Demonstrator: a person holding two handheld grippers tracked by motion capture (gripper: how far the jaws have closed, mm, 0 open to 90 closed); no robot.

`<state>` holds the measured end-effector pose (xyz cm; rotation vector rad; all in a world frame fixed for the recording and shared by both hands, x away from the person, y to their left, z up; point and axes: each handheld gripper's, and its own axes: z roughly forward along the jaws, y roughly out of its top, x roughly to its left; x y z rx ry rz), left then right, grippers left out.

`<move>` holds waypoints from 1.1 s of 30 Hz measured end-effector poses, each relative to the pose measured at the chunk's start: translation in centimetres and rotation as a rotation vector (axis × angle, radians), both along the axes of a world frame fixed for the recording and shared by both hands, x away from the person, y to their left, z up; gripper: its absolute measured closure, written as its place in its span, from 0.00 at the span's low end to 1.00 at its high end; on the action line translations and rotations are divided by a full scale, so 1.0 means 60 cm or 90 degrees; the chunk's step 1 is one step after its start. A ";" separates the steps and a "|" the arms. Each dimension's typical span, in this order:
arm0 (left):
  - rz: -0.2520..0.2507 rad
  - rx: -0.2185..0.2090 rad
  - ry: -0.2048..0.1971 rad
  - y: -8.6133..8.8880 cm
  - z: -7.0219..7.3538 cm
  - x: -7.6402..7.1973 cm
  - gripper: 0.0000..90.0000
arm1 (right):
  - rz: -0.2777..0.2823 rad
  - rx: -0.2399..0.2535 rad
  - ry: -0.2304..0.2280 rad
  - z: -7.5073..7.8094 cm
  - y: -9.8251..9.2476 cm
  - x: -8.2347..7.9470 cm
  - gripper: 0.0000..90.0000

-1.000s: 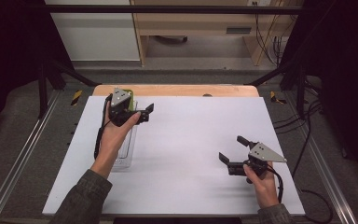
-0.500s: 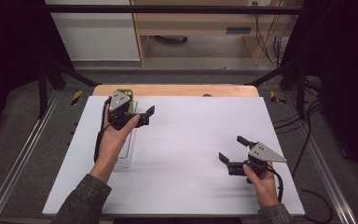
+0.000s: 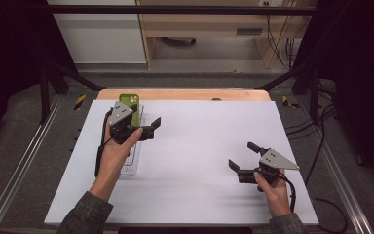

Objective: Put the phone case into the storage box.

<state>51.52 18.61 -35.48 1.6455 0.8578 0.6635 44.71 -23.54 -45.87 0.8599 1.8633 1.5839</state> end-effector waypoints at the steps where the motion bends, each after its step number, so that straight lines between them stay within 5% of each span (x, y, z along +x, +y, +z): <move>1: -0.003 -0.003 0.000 0.000 0.000 -0.002 0.03 | 0.000 0.000 0.000 0.000 0.000 0.000 0.04; 19: -0.023 0.008 -0.013 0.016 0.003 -0.045 0.03 | -0.001 0.000 -0.001 0.000 0.001 -0.001 0.04; 33: -0.010 -0.004 -0.033 0.060 0.009 -0.076 0.03 | -0.001 0.001 0.000 0.000 0.000 -0.001 0.04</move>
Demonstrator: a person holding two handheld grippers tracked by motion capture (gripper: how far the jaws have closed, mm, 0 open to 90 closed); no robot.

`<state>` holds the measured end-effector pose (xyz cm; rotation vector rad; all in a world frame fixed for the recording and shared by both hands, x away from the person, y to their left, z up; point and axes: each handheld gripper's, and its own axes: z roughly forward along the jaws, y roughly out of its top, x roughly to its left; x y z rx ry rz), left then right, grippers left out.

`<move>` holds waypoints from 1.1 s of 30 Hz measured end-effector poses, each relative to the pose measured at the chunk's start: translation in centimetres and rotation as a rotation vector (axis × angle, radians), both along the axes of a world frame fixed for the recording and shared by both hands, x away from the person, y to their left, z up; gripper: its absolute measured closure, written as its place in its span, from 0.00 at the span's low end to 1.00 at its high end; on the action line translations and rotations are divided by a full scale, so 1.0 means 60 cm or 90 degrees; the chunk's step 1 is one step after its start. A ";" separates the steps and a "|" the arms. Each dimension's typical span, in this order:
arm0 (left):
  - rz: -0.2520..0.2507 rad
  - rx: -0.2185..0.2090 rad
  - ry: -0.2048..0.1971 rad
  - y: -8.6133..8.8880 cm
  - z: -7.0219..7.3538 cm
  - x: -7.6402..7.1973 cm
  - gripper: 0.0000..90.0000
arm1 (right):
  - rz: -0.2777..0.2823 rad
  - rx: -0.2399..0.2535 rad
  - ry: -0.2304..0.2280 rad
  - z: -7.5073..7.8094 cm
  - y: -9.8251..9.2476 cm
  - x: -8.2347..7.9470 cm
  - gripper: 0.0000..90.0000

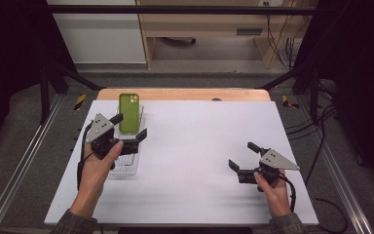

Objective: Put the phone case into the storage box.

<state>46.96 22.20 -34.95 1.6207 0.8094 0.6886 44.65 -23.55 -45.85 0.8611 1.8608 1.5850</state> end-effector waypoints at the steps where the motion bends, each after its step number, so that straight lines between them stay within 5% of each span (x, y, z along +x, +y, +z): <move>1: 0.002 -0.001 -0.002 0.004 0.000 -0.002 0.03 | 0.000 0.000 0.000 0.000 0.000 0.000 0.04; 16: 0.030 -0.014 -0.018 0.062 -0.015 -0.029 0.02 | 0.000 0.000 0.001 -0.001 0.001 0.000 0.04; 33: 0.062 -0.015 -0.010 0.105 -0.060 -0.038 0.02 | -0.001 -0.002 0.001 -0.001 0.000 0.000 0.04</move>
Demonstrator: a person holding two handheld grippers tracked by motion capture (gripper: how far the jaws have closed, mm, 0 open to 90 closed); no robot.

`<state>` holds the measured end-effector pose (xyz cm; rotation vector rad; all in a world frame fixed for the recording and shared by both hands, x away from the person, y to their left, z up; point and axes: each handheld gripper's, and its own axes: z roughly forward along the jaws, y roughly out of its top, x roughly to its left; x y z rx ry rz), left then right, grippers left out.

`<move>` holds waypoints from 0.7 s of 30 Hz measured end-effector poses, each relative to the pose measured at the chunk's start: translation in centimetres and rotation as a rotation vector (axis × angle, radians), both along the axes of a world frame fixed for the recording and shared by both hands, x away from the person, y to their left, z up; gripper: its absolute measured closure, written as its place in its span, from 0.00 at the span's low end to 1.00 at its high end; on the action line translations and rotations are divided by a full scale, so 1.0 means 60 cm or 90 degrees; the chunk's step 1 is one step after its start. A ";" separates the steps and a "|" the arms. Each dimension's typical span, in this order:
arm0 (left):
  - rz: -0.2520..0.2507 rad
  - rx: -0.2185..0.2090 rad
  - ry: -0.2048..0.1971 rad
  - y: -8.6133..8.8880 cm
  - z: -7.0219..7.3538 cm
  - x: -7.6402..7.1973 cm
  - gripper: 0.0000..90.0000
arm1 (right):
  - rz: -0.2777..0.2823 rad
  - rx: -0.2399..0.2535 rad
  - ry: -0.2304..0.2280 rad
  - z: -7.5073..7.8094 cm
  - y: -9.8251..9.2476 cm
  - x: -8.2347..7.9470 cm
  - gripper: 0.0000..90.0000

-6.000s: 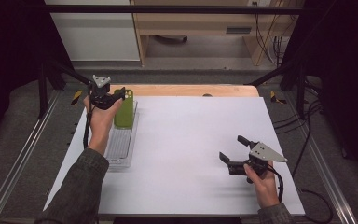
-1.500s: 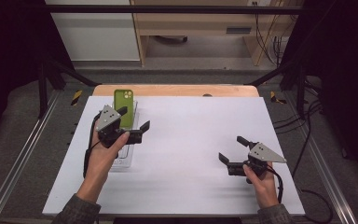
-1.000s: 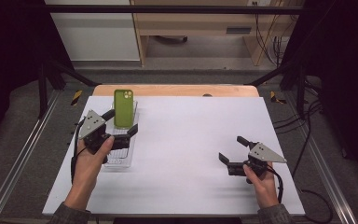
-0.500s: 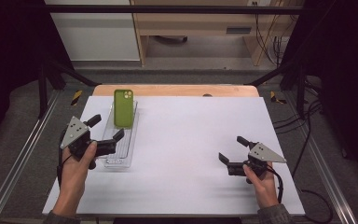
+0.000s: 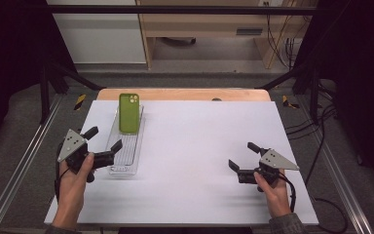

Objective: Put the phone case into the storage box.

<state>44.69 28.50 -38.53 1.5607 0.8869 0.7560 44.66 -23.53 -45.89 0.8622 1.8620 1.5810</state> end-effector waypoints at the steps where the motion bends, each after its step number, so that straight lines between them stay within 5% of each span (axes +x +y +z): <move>1: 0.001 0.002 -0.001 0.002 -0.002 -0.001 0.02 | 0.000 0.000 0.000 0.000 0.000 0.000 0.04; 21: -0.015 -0.002 -0.016 0.014 -0.043 -0.017 0.02 | -0.001 -0.001 -0.001 0.000 0.000 0.000 0.04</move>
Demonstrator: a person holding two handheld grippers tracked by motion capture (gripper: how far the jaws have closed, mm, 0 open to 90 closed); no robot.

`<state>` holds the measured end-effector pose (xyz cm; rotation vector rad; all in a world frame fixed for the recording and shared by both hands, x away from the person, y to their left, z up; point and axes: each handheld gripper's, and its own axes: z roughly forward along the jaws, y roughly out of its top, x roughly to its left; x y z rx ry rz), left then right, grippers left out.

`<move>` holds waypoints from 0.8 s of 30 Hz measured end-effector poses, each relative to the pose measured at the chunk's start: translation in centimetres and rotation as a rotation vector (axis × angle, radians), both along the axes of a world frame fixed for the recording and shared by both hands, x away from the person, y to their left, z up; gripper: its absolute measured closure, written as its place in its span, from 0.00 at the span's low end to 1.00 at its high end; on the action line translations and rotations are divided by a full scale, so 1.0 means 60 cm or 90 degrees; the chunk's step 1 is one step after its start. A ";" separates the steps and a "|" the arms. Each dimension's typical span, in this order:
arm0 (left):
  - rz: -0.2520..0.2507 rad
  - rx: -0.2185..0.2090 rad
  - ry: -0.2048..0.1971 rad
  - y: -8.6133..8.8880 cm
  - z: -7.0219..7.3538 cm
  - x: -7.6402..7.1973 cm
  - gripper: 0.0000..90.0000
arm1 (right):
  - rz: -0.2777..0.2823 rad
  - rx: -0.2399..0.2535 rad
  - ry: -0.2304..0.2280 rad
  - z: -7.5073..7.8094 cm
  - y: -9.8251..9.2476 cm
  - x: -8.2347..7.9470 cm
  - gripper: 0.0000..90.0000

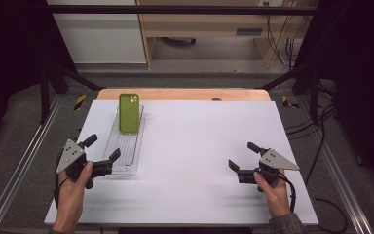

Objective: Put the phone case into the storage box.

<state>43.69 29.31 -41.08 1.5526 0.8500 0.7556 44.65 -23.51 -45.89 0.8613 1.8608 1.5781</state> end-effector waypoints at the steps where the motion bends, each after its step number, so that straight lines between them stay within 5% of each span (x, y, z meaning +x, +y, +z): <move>1: -0.001 -0.001 -0.002 0.000 -0.001 -0.001 0.02 | 0.000 0.000 0.000 0.000 0.000 0.000 0.04; 24: -0.003 -0.027 -0.031 0.002 -0.027 -0.007 0.02 | -0.002 0.001 -0.002 0.001 -0.002 -0.001 0.04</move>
